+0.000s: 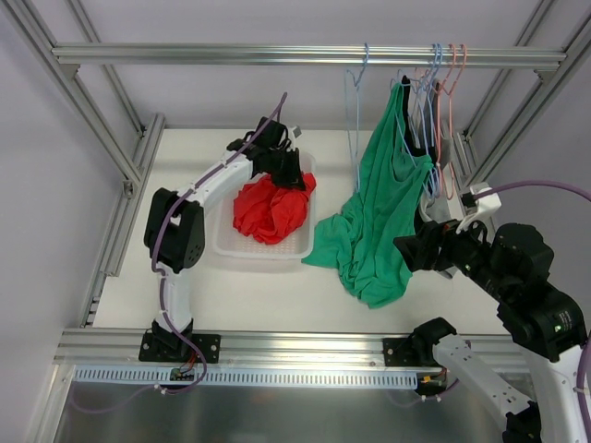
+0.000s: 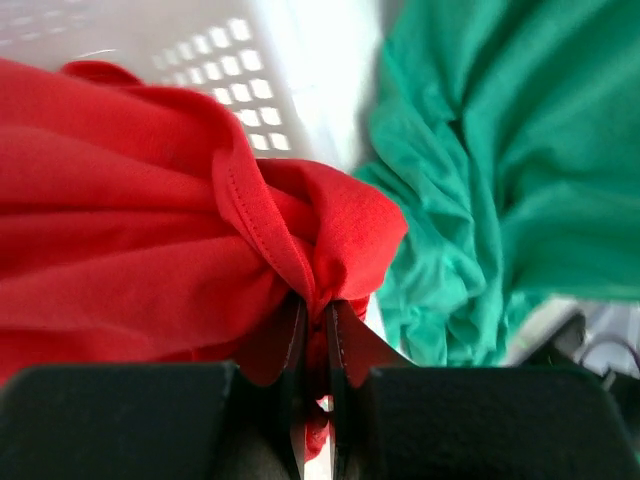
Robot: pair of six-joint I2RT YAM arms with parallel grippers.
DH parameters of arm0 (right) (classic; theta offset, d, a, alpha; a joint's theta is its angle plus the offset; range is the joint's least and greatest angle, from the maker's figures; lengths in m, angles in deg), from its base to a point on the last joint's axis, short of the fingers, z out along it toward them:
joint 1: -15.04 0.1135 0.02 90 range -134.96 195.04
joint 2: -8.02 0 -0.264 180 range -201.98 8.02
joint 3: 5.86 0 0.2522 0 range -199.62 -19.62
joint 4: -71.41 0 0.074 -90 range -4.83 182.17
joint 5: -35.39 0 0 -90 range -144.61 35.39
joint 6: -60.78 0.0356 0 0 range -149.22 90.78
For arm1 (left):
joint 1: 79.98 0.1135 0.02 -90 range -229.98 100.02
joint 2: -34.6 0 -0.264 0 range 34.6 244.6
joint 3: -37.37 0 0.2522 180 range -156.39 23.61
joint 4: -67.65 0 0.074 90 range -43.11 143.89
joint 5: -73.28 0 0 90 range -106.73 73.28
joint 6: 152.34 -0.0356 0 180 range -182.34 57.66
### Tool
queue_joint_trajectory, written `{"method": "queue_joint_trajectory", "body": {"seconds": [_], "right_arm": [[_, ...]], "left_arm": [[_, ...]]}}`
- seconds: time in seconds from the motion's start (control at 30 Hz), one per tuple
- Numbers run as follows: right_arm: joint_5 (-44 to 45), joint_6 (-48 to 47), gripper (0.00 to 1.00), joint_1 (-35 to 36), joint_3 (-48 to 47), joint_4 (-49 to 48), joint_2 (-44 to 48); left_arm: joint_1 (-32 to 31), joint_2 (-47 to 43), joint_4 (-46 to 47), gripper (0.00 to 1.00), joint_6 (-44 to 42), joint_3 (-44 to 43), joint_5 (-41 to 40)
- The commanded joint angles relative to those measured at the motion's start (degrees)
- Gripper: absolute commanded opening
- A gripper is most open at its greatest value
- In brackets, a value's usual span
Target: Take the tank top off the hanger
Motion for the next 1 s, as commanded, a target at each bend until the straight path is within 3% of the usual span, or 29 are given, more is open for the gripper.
{"method": "queue_joint_trajectory", "body": {"seconds": [0.0, 0.07, 0.3, 0.4, 0.43, 0.47, 0.53, 0.57, 0.67, 0.7, 0.87, 0.97], "right_arm": [[-0.7, 0.3, 1.0, -0.2, -0.1, -2.8, 0.7], [-0.7, 0.2, 0.99, -0.1, -0.2, -2.9, 0.9], [-1.0, 0.3, 1.0, -0.1, -0.5, -2.9, 0.8], [-0.6, 0.2, 1.0, -0.1, -0.8, -2.9, 0.5], [-0.6, 0.1, 0.99, -0.1, -0.9, -2.6, 0.3], [-0.7, 0.1, 1.0, -0.1, -1.1, -2.4, 0.1], [-0.2, -0.4, 0.99, -0.1, -2.7, -0.9, -1.2], [0.2, -1.1, 0.99, -0.1, -3.6, -0.1, -1.8], [3.4, -2.9, 0.99, -0.1, -6.9, 2.8, -4.6], [5.2, -3.4, 1.0, -0.1, -8.4, 3.6, -5.2], [13.6, -3.8, 1.0, -0.1, -10.9, 6.7, -6.5], [19.9, -5.0, 0.99, -0.1, -11.3, 8.1, -4.8]], "left_arm": [[-0.3, -3.3, 1.1, 0.0, 4.5, 2.6, -11.7], [-0.2, -4.8, 1.1, 0.0, 6.1, 4.8, -17.8], [-0.1, -9.1, 1.1, 0.01, 12.3, 8.1, -26.6], [0.2, -11.2, 1.2, 0.06, 14.6, 10.2, -31.0], [0.3, -11.4, 1.2, 0.11, 14.6, 10.1, -30.9], [0.2, -11.5, 1.2, 0.28, 14.4, 9.9, -30.5], [0.3, -12.8, 1.2, 0.41, 14.0, 9.9, -29.7], [0.3, -13.6, 1.2, 0.57, 13.9, 10.0, -29.7], [0.2, -18.9, 1.2, 0.91, 12.8, 10.7, -28.9], [0.2, -22.5, 1.1, 0.99, 11.7, 10.8, -28.9], [-1.4, -36.3, 0.5, 0.99, 5.9, 14.2, -34.7], [-0.8, -45.6, -3.6, 0.99, 4.9, 18.0, -42.4]]}}
